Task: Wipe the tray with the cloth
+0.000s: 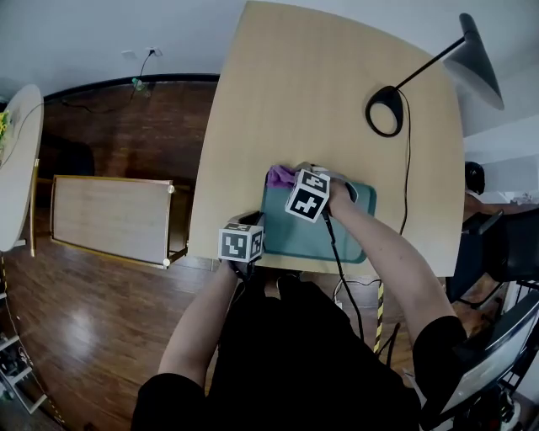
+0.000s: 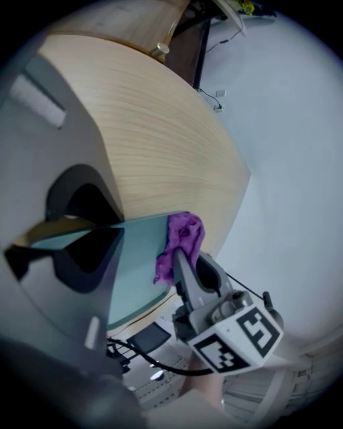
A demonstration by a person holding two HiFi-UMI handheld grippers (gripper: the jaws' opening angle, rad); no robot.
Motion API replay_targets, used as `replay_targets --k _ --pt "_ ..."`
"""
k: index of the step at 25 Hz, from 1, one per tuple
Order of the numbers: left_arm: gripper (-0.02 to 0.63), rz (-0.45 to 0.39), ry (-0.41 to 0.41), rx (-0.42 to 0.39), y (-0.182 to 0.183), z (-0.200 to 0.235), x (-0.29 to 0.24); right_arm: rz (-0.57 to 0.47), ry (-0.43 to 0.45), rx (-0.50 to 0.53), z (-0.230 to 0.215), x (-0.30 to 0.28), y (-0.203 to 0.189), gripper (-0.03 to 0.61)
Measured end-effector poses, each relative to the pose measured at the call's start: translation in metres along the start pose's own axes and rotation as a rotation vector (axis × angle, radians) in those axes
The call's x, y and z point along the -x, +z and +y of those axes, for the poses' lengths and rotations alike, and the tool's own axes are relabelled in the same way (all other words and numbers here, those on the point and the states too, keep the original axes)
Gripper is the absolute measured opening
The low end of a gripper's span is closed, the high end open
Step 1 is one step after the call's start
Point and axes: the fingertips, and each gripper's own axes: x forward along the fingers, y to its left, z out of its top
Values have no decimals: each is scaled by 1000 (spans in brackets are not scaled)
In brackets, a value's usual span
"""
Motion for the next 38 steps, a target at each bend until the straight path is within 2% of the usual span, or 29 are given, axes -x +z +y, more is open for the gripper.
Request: replay_targets --k 3,5,10,13,16,20,24,27,31,34,38 --pt "49 0 -6 2 0 0 0 0 1 -68 -16 1 4 67" --pt "49 1 -9 4 0 0 0 7 12 -80 -12 0 7 67" --pt "49 4 -11 8 1 -1 0 26 41 39 28 3 13 67" --pt "49 4 -7 12 0 2 1 54 92 56 65 4 15 67" --pt "48 -2 -1 15 0 5 1 60 142 -15 99 7 18 67" --pt "46 -9 -21 26 -2 5 -4 -2 199 -162 139 12 28 67" --pt "46 -8 -25 19 -2 6 -6 -66 222 -186 176 17 30 66" --pt "46 -12 -10 5 -1 9 -7 -91 178 -170 184 17 29 66" --pt "46 -20 12 -13 0 10 -8 -97 114 -270 177 22 10 66" --pt "46 -21 18 -11 -1 13 -6 -92 69 -361 175 30 -26 66" --pt "46 -16 22 -14 0 16 -5 -74 7 -522 165 40 -94 66"
